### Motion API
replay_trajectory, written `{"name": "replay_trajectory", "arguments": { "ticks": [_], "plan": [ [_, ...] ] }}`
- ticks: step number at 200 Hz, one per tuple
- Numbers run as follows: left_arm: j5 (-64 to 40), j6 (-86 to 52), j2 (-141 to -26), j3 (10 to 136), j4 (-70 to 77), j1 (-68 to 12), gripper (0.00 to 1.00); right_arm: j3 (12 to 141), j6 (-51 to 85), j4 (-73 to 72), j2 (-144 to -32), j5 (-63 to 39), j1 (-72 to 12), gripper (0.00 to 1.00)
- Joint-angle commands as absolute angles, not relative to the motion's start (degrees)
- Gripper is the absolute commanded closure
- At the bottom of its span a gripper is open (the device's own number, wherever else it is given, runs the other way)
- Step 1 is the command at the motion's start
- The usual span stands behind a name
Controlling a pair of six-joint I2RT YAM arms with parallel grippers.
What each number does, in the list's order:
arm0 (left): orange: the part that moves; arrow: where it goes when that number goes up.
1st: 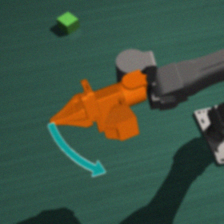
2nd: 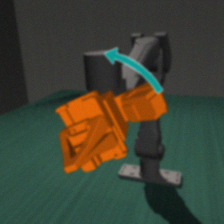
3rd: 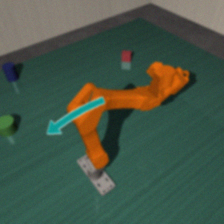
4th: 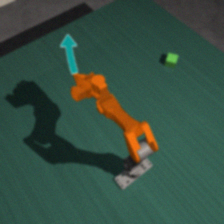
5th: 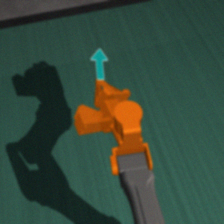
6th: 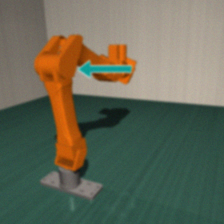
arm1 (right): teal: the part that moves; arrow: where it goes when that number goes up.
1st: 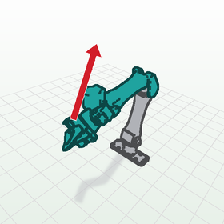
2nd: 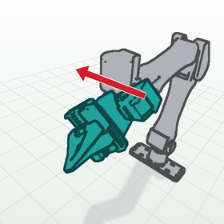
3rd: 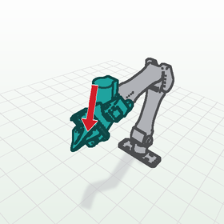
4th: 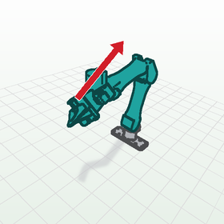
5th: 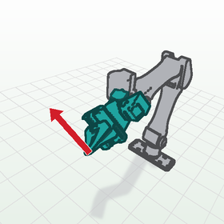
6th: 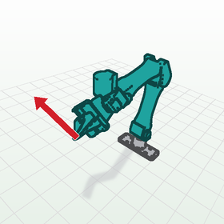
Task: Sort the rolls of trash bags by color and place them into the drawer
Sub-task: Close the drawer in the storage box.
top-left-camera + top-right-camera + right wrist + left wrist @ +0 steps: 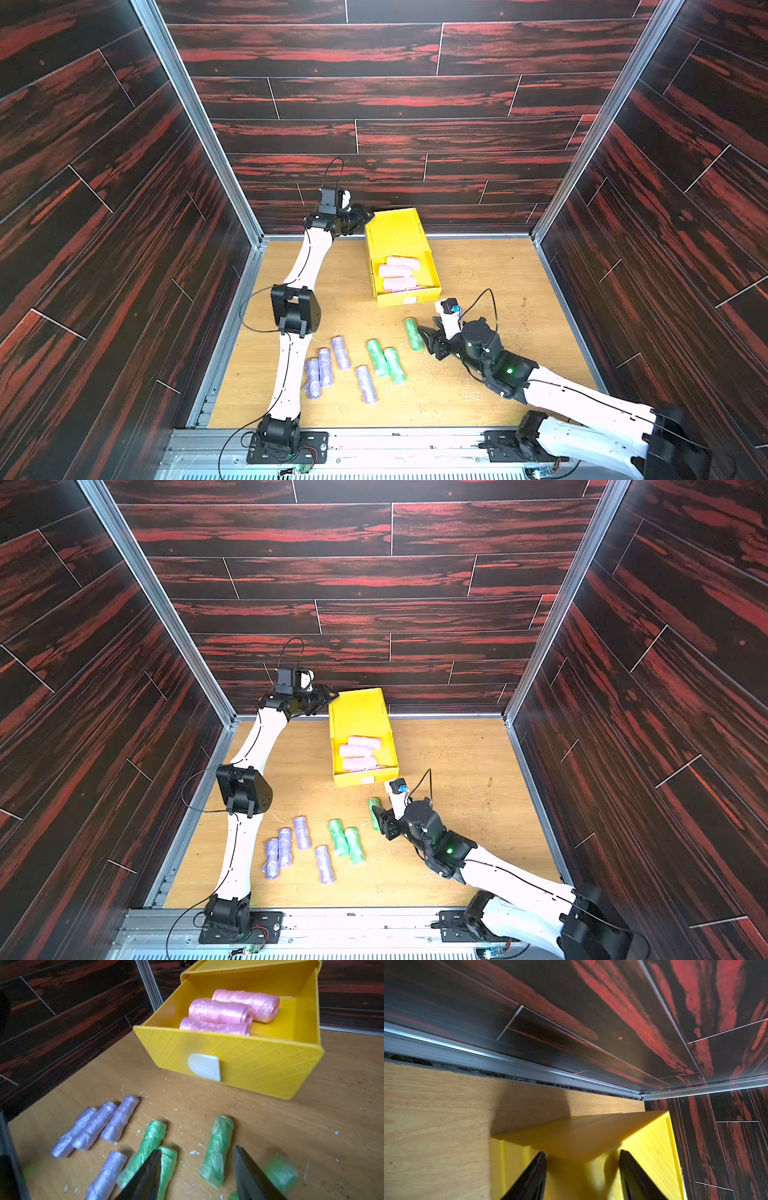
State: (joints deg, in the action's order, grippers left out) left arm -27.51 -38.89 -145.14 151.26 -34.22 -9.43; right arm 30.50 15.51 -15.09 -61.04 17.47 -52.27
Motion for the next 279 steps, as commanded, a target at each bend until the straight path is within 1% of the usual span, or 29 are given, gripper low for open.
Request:
{"name": "replay_trajectory", "arguments": {
  "ticks": [1,60,111,172,227,279],
  "plan": [
    [-29.0,-37.25,-143.11,149.59,-39.46,-10.85,0.41,31.25,17.93,-24.99,-64.23,23.18,-54.37,0.4],
    [-29.0,-36.56,-143.18,149.16,-40.21,-11.02,0.41,36.57,18.63,-29.61,-73.92,34.94,-58.02,0.35],
    [-28.99,-36.43,-143.09,148.8,-40.26,-11.43,0.41,42.53,20.32,-30.03,-82.4,41.56,-58.96,0.35],
    [-28.02,-36.06,-143.14,148.72,-40.65,-12.04,0.41,47.92,19.13,-30.4,-88.34,48.24,-58.97,0.35],
    [-27.6,-35.66,-143.0,148.66,-41.02,-12.47,0.41,52.92,15.94,-31.03,-93.06,51.13,-57.94,0.35],
    [-27.51,-35.07,-142.99,148.45,-41.39,-12.95,0.41,58.29,14.65,-31.72,-98.43,49.19,-54.34,0.36]
  ]
}}
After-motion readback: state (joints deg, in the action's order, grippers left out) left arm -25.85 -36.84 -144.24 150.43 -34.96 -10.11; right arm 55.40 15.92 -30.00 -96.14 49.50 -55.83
